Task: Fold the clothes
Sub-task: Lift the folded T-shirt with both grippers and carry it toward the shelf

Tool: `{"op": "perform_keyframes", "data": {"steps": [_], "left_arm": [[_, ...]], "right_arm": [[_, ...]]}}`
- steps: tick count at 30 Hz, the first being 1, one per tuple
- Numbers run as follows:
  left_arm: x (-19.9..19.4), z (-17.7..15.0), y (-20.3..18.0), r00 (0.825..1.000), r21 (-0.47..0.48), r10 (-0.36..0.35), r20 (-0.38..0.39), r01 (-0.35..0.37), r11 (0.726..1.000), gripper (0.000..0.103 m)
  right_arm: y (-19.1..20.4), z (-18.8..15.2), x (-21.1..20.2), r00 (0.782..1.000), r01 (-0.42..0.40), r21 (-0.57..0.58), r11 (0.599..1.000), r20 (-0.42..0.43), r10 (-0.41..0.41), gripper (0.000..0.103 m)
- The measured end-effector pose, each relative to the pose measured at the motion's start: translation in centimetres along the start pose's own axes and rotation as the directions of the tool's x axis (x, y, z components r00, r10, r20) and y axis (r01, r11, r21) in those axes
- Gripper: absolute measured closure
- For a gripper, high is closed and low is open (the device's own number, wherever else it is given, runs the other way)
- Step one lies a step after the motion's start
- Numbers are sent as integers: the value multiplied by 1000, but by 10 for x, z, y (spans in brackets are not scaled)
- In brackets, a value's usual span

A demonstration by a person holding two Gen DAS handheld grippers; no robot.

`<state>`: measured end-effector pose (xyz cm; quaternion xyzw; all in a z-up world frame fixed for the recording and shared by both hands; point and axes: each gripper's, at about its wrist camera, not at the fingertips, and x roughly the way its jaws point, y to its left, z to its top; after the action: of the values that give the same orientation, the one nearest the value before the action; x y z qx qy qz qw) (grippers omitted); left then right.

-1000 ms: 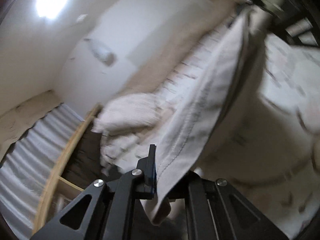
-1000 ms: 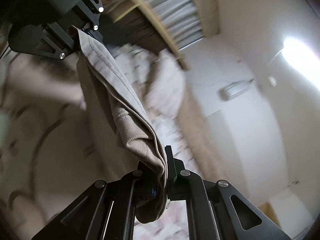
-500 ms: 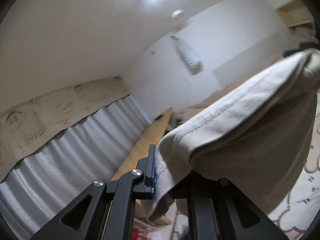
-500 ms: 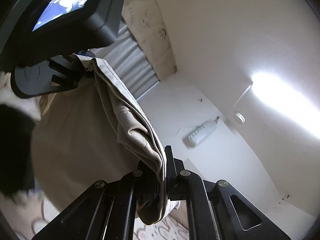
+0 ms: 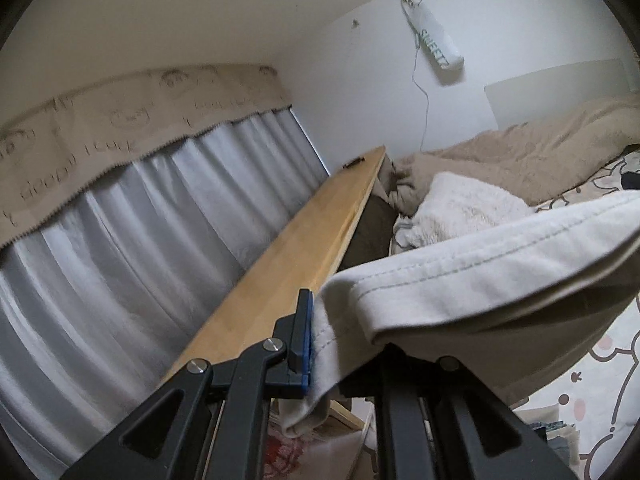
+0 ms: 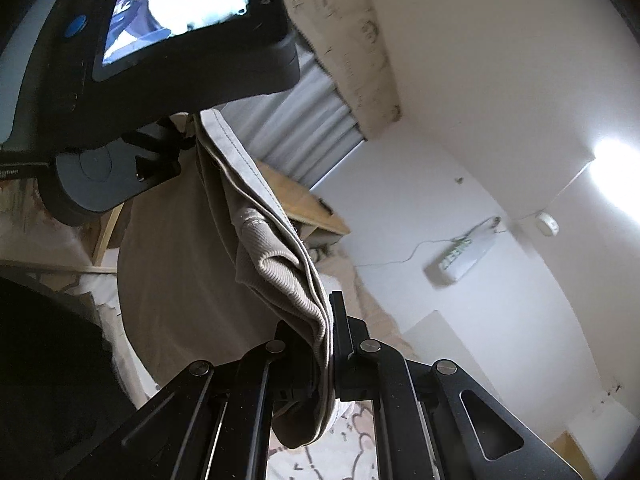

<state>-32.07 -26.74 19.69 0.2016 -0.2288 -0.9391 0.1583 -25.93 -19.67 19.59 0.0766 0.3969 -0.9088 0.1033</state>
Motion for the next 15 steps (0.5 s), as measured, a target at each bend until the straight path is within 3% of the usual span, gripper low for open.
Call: {"op": "perform_keyframes", "data": {"steps": [6, 10, 15], "left_arm": [[-2, -29, -12, 999, 30, -29, -19, 30, 999, 91], [-21, -46, -2, 1000, 72, -28, 10, 28, 997, 91], [-68, -98, 31, 995, 147, -65, 71, 54, 988, 91]], "right_arm": [[21, -28, -11, 999, -33, -44, 998, -2, 33, 96], [33, -31, -35, 999, -45, -78, 996, 27, 47, 96], [68, -35, -97, 991, -61, -151, 987, 105, 77, 96]]}}
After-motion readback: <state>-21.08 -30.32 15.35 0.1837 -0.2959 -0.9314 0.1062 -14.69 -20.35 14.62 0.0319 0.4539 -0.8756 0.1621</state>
